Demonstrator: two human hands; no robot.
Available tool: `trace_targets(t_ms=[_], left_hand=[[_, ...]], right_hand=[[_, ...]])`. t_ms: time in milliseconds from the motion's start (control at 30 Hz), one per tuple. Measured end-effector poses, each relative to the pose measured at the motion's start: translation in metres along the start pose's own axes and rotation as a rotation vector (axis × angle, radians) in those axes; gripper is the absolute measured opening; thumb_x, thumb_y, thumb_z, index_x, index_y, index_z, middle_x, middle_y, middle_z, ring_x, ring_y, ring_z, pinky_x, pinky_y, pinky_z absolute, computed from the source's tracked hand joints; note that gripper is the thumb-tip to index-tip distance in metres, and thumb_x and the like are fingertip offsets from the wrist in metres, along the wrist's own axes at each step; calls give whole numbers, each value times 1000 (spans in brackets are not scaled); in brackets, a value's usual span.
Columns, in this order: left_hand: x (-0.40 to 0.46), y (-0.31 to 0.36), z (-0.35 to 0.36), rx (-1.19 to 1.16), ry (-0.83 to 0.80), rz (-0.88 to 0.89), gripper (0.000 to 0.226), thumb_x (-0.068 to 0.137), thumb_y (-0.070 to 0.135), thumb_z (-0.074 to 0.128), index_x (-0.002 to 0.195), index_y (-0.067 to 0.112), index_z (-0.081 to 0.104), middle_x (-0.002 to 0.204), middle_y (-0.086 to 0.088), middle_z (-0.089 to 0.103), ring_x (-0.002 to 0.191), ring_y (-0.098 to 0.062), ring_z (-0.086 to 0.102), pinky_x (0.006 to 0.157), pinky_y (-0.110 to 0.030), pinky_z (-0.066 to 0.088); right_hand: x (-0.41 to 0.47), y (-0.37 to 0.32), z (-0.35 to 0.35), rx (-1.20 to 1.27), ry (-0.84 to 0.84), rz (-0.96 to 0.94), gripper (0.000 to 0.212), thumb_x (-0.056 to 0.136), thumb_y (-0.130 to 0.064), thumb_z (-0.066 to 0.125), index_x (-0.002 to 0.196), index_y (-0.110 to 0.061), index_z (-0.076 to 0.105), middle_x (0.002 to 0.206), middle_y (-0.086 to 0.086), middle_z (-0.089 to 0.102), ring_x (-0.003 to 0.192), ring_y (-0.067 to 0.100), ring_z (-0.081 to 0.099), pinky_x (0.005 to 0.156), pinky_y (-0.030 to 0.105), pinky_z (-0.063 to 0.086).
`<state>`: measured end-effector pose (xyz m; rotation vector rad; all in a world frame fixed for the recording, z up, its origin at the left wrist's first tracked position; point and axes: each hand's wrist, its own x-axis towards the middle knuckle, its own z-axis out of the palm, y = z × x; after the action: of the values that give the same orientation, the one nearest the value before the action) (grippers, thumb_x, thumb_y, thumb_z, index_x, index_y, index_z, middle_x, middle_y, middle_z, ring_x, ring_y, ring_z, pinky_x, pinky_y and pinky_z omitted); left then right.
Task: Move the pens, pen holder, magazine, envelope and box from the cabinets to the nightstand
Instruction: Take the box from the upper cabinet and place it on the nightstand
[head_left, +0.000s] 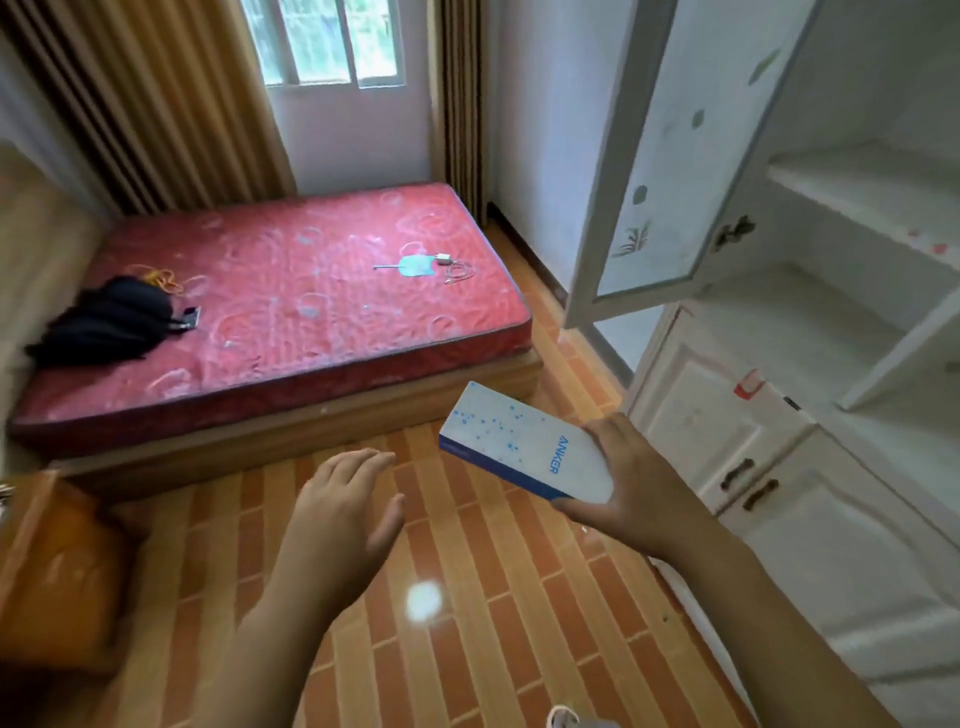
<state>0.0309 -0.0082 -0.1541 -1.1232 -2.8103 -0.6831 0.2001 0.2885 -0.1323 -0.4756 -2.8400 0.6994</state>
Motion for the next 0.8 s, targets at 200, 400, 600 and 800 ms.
trace_targets(t_ms=[200, 400, 600, 800], left_hand=[[13, -75, -12, 32, 63, -221, 57, 95, 52, 43, 141, 20, 57, 140, 3, 59, 134, -16, 49, 112, -45, 45], [53, -147, -30, 73, 132, -414, 53, 95, 48, 47, 138, 20, 58, 137, 2, 61, 131, -18, 52, 109, -45, 48], [83, -203, -66, 162, 199, -579, 55, 95, 51, 42, 138, 21, 58, 138, 1, 60, 132, -20, 51, 110, -47, 47], [73, -251, -93, 266, 220, -734, 56, 96, 50, 41, 140, 19, 57, 141, 0, 58, 135, -21, 48, 112, -48, 44]], right_hand=[[109, -43, 53, -30, -135, -167, 80, 69, -72, 80, 128, -34, 41, 118, -15, 45, 101, 4, 49, 73, 18, 50], [238, -83, 98, -16, -248, -321, 73, 72, -61, 83, 126, -28, 46, 113, -15, 41, 97, 5, 45, 69, 13, 35], [363, -132, 128, 16, -346, -471, 76, 72, -64, 77, 129, -23, 48, 115, -11, 42, 102, 14, 49, 88, 34, 47], [435, -210, 176, 30, -421, -621, 83, 72, -68, 73, 134, -22, 45, 113, -15, 36, 102, 14, 46, 84, 34, 41]])
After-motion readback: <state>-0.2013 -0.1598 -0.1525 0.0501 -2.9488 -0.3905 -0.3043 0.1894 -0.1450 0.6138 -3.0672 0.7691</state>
